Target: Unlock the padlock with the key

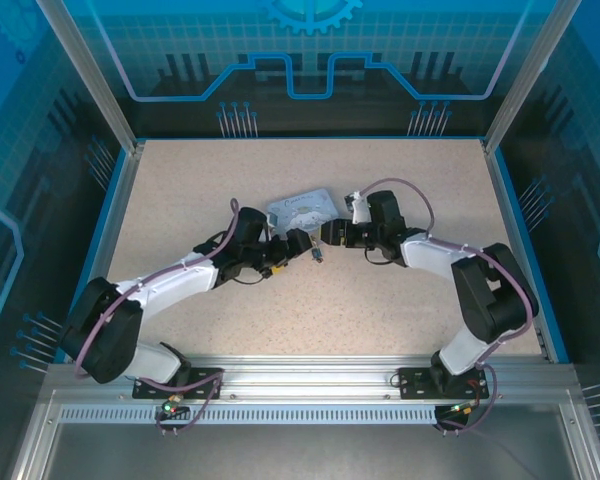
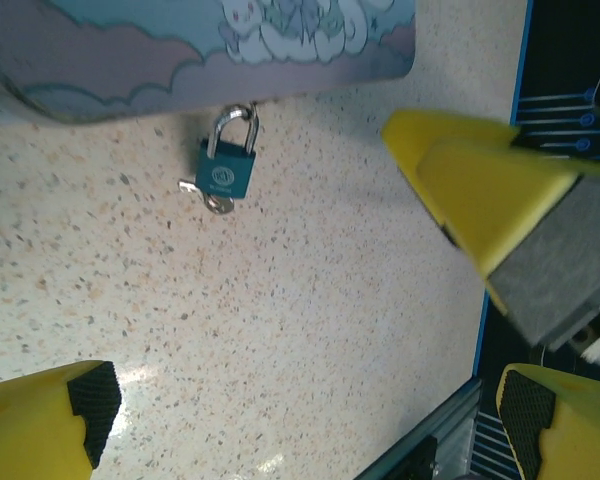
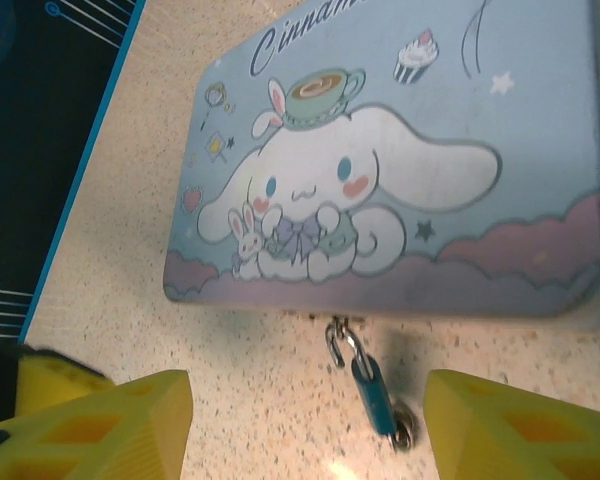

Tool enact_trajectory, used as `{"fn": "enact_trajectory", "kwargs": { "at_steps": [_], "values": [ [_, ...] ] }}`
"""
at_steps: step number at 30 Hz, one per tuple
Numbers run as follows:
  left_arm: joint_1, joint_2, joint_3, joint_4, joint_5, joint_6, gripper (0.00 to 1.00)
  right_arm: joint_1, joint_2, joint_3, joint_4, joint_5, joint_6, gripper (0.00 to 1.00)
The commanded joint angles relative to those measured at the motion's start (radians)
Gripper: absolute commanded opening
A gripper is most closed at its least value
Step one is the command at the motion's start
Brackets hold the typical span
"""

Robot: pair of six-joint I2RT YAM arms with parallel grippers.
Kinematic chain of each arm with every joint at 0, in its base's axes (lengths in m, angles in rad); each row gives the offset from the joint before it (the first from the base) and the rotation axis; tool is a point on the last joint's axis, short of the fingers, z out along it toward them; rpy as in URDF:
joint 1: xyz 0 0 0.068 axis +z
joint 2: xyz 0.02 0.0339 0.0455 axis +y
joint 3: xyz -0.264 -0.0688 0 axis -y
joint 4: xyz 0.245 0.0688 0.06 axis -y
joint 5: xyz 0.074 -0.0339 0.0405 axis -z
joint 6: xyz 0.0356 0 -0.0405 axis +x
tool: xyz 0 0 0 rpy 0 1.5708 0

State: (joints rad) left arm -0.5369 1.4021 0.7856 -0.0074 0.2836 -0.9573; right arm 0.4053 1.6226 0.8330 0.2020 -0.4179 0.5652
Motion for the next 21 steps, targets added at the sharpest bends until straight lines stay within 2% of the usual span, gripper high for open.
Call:
{"fn": "enact_trajectory", "kwargs": {
  "at_steps": [1, 11, 21],
  "values": [
    [0.025, -0.047, 0.040, -0.051, -0.046, 0.036, 0.99, 0.017, -0.034, -0.056, -0.041, 0.042, -0.042, 0.62],
    [0.068, -0.071, 0.039, -0.068, -0.035, 0.038, 0.99, 0.100, 0.057, -0.068, -0.010, 0.139, -0.093, 0.50],
    [0.082, -0.072, 0.023, -0.041, -0.022, 0.027, 0.99, 0.144, 0.121, -0.002, -0.046, 0.206, -0.137, 0.44]
  ]
}}
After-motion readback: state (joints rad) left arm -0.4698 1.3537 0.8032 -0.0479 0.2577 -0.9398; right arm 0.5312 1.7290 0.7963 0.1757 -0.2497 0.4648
